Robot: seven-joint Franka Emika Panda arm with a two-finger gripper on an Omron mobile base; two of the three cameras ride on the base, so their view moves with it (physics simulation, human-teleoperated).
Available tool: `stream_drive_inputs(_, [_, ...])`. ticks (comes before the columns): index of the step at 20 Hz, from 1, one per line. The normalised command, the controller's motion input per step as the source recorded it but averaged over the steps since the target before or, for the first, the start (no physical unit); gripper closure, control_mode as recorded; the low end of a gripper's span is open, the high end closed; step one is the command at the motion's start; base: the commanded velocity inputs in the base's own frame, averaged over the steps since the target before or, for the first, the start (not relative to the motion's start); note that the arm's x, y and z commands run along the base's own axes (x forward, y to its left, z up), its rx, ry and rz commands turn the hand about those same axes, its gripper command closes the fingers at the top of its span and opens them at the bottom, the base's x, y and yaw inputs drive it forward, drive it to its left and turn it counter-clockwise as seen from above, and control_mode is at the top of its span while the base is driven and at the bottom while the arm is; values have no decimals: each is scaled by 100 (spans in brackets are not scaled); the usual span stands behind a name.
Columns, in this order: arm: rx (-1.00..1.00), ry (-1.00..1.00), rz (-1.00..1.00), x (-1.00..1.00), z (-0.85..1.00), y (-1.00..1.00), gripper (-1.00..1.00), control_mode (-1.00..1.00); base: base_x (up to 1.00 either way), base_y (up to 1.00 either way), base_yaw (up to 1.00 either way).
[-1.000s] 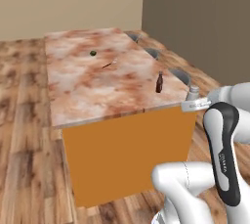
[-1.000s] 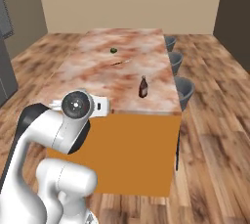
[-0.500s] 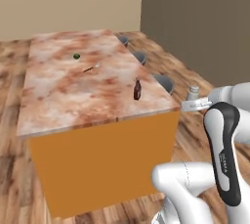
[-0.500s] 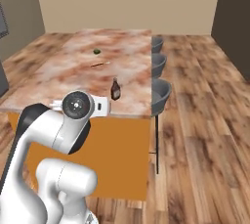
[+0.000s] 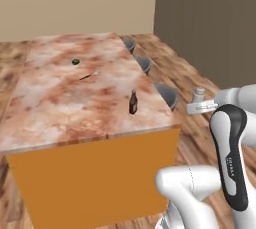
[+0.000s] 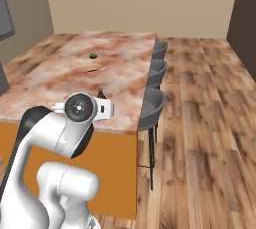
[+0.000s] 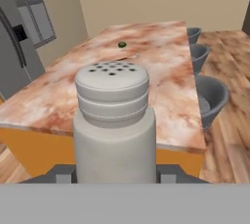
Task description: Move the ketchup and shaker from the cabinet to the dining counter.
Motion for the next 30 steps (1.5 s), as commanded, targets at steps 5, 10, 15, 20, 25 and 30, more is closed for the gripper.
stream_drive_inputs(5, [0, 0, 0, 0, 0, 0, 100, 100, 62, -44, 19])
stream_drive_inputs(10, [0, 0, 0, 0, 0, 0, 100, 100, 58, -46, 16])
stream_drive_inputs(15, [0, 0, 0, 0, 0, 0, 100, 100, 50, -39, 13])
stream_drive_inputs(20, [0, 0, 0, 0, 0, 0, 100, 100, 49, -24, 7])
stream_drive_inputs(25, [0, 0, 0, 0, 0, 0, 100, 100, 47, -17, 6])
stream_drive_inputs(30, [0, 0, 0, 0, 0, 0, 100, 100, 23, -6, 5])
